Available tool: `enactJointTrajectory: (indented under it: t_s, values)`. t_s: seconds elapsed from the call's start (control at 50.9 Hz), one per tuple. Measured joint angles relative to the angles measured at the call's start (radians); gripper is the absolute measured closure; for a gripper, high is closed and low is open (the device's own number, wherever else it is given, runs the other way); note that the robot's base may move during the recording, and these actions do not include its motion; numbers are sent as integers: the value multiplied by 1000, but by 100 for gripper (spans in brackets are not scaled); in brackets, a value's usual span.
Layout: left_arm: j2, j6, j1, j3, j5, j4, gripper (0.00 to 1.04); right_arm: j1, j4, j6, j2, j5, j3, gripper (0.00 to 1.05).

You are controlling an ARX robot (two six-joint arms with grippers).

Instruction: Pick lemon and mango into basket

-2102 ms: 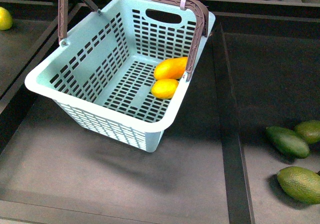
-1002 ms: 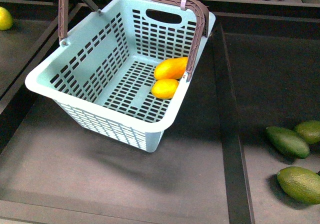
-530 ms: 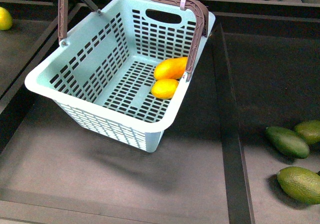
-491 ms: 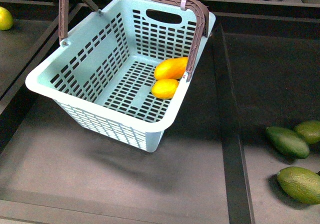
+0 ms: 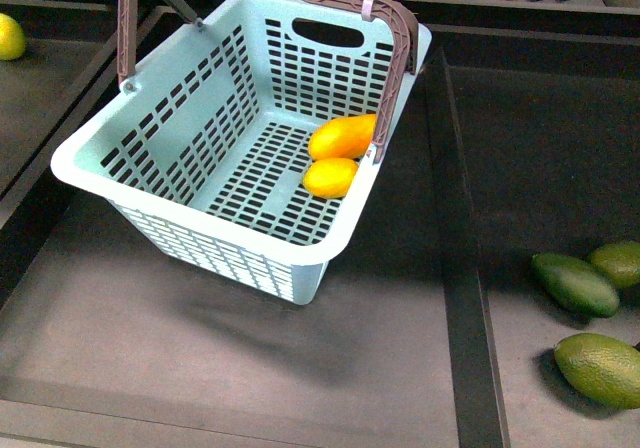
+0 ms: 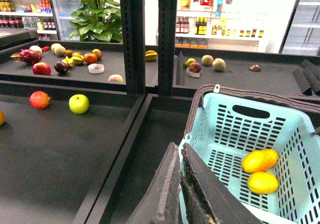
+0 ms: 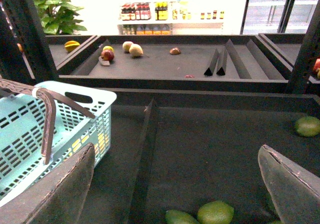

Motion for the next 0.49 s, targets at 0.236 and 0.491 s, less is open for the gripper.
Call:
enactJointTrajectory:
  t_s: [0.236,0.491]
  values:
    - [0,0,0,0,0,0,76,0,0,0,0,0,0,9]
    - [0,0,0,0,0,0,16,0,0,0,0,0,0,9]
